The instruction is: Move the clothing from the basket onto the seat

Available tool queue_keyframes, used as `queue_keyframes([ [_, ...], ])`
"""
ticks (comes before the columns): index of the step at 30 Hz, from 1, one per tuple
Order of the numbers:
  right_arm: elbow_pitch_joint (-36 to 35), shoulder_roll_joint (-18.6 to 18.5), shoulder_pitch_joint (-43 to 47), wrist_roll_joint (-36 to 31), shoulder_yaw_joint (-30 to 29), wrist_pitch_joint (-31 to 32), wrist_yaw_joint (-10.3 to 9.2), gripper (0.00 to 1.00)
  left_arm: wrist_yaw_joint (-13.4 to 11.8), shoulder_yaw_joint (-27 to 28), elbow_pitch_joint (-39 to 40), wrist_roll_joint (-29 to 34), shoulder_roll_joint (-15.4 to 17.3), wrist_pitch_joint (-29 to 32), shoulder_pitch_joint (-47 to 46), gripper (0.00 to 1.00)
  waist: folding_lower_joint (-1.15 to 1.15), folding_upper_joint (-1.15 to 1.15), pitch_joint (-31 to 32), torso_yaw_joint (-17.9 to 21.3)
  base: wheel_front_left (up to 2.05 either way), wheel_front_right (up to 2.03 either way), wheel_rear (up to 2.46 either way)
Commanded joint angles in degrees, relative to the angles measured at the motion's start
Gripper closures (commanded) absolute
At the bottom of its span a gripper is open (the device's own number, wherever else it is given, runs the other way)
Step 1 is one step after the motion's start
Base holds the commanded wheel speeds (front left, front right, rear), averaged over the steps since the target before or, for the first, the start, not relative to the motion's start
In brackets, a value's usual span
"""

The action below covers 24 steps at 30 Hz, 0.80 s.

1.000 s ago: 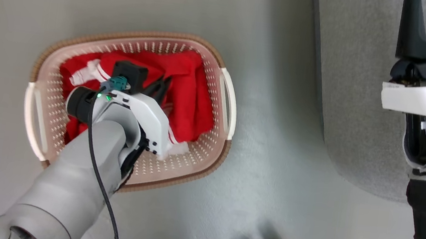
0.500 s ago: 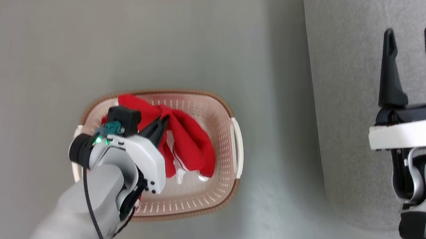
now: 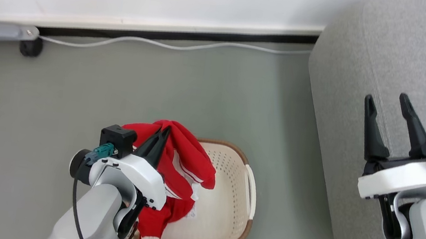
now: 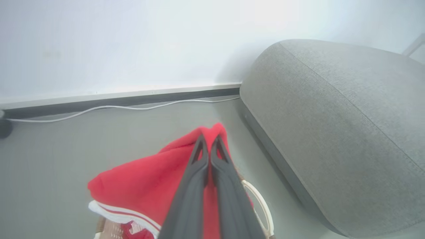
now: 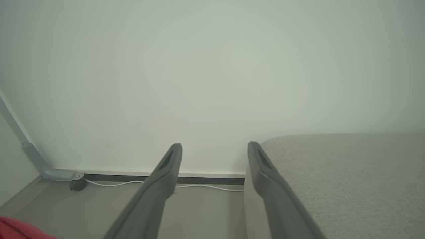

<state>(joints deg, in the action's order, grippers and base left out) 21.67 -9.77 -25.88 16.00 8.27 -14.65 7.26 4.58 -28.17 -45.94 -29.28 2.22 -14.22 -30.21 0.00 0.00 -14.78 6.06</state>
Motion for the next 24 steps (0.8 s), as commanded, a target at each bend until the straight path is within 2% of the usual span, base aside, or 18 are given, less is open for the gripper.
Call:
queue_keyframes([
  [1, -0.84, -0.74, 0.91, -0.57, 1.07, -0.35, 0.23, 0.0, 0.48, 2.4, 2.2, 0.91, 0.65, -0.77, 0.06, 1.0, 0.0, 0.0, 2.35, -1.49, 0.0, 0.0, 0.0],
  [13, 0.88, -0.08, 5.56, -0.85, 0.46, -0.35, 0.23, 0.0, 2.47, 7.21, 15.42, 8.53, 0.65, -0.77, -0.76, 1.0, 0.0, 0.0, 8.41, -3.49, 0.0, 0.0, 0.0],
  [18, 1.26, 0.23, 6.96, -0.97, 0.16, -0.35, 0.23, 0.0, 2.8, 6.78, 20.7, 9.87, 0.85, -0.77, -3.48, 1.0, 0.0, 0.0, 9.67, -3.87, 0.0, 0.0, 0.0],
  [24, 2.04, 0.75, 8.7, -1.15, 0.09, -0.35, 0.23, 0.0, 2.89, 3.63, 27.85, 9.78, 2.19, -0.78, -8.41, 1.0, 0.0, 0.0, 11.23, -4.08, 0.0, 0.0, 0.0],
])
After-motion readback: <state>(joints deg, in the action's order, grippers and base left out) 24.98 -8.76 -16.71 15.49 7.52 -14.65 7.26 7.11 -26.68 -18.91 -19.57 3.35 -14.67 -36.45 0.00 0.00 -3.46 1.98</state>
